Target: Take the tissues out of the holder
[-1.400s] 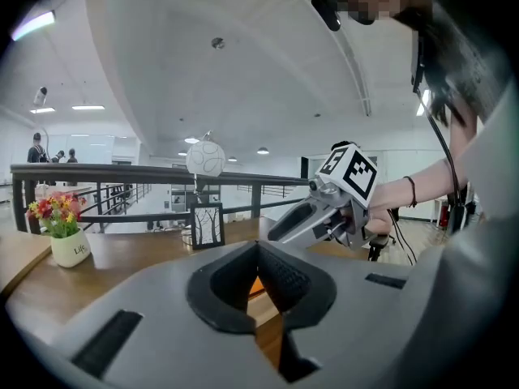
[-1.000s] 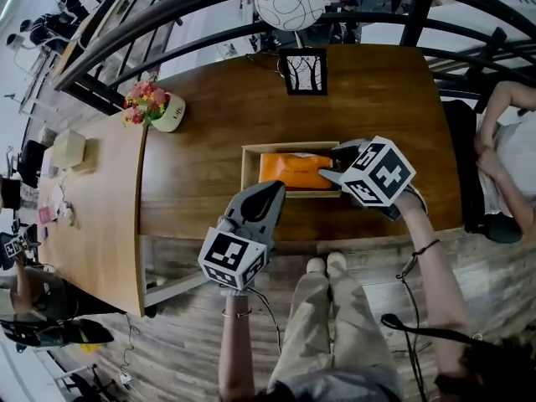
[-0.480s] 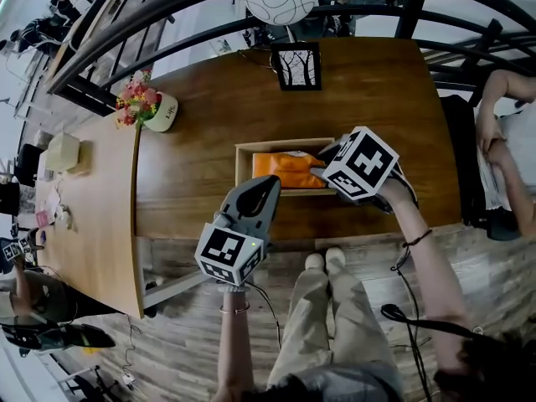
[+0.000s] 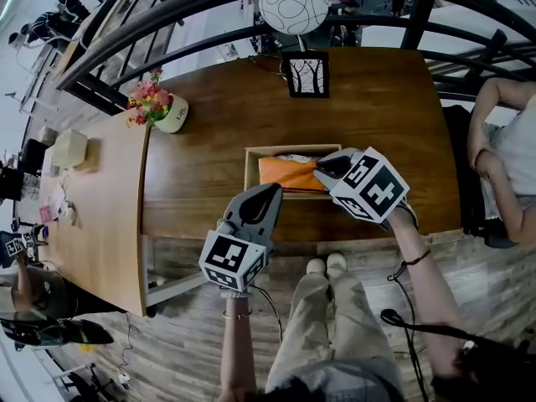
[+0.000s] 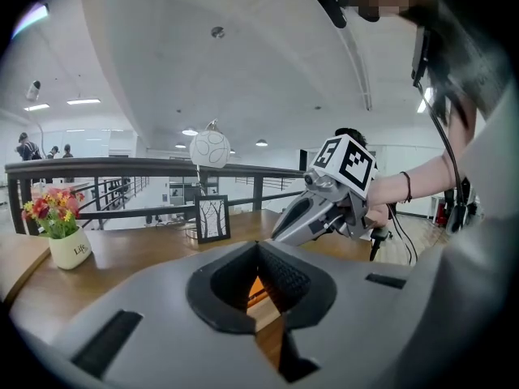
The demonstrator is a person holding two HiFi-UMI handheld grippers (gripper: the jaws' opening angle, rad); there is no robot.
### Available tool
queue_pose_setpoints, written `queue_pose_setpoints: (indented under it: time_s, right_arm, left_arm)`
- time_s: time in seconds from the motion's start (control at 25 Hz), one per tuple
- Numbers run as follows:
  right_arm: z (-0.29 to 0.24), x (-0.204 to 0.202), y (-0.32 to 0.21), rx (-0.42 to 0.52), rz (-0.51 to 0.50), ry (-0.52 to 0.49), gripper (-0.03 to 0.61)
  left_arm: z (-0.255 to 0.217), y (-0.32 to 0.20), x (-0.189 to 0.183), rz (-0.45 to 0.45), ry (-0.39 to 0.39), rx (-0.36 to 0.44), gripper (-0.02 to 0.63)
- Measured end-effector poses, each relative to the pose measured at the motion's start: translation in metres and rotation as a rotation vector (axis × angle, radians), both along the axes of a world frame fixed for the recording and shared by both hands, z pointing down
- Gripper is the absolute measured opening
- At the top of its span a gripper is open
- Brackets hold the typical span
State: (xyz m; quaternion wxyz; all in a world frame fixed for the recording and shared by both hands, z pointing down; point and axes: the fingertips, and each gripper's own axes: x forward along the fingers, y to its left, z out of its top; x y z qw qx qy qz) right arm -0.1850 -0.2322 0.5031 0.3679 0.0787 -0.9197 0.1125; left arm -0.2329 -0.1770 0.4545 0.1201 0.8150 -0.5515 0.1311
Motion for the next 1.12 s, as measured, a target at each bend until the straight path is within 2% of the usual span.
queue_pose_setpoints:
  time_s: [0.64, 0.8, 1.12]
  right_arm:
    - [-0.061, 0.004, 0.002, 0.121, 0.027, -0.028, 0.032]
    - [-0.076, 0.011, -0.001, 0.157, 0.045, -0.027, 0.032]
    - [-0.099, 0.041, -0.012, 0.216, 0.143, -0.019, 0.029]
  left_arm:
    - [-0.040, 0.011, -0.011, -0.010, 0.003, 0.074, 0.008]
    - [-0.049, 0.007, -0.009, 0.008, 0.013, 0.103, 0.008]
    - [-0.061, -0.003, 0.012, 0.086, 0.030, 0.141, 0.008]
